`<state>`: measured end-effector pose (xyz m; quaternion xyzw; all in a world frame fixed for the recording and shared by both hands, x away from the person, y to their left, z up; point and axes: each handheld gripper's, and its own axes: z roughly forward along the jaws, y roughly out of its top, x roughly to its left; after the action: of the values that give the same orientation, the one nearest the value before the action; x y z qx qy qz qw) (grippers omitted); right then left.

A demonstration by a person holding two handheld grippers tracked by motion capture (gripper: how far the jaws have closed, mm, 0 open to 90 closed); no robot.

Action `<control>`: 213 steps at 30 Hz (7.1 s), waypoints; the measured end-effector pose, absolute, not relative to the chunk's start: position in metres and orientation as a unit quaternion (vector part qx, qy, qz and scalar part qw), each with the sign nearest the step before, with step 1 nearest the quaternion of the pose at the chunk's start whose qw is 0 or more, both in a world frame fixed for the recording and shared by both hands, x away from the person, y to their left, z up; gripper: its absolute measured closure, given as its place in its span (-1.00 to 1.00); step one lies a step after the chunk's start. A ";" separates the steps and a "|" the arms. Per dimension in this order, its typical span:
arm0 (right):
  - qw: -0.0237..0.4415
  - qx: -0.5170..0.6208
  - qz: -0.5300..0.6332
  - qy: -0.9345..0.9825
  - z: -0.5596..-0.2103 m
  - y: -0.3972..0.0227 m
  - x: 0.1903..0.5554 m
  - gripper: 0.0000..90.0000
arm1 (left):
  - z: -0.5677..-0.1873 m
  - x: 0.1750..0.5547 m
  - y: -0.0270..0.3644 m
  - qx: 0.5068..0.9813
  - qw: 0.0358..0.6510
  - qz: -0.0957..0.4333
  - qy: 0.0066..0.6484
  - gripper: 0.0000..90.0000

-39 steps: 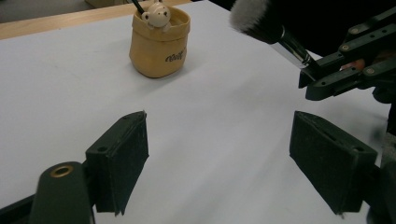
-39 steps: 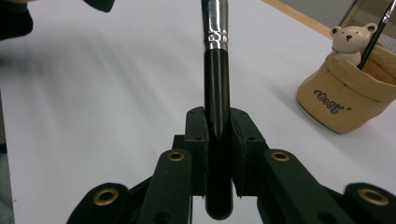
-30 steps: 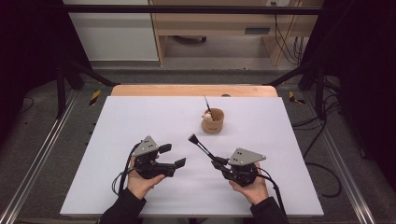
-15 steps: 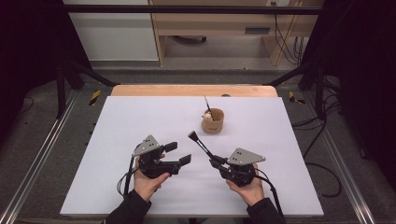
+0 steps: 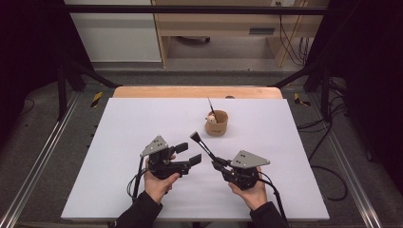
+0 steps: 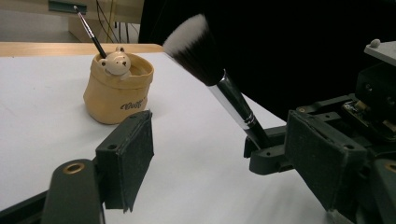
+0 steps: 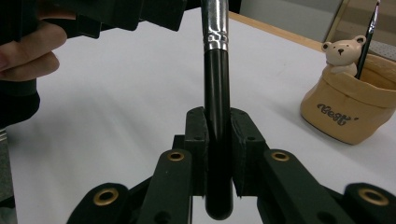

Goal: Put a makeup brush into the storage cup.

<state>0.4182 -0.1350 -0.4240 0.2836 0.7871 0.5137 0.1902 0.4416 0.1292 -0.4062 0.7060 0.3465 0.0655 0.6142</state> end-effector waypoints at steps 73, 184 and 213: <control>0.163 0.251 0.533 0.791 -0.425 -0.107 0.413 0.49 | -0.399 0.429 0.125 0.677 0.654 0.037 0.334 0.71; 0.229 0.372 0.566 0.699 -0.374 -0.180 0.443 0.77 | -0.410 0.424 0.290 0.713 0.523 0.241 0.401 -0.79; 0.257 0.428 0.552 0.668 -0.361 -0.169 0.508 0.77 | -0.410 0.423 0.291 0.715 0.523 0.242 0.396 -0.79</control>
<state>0.5076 -0.1685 -0.3606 0.4277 0.6683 0.5517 0.2570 0.4231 0.2909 -0.4096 0.7154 0.3956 0.2416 0.5228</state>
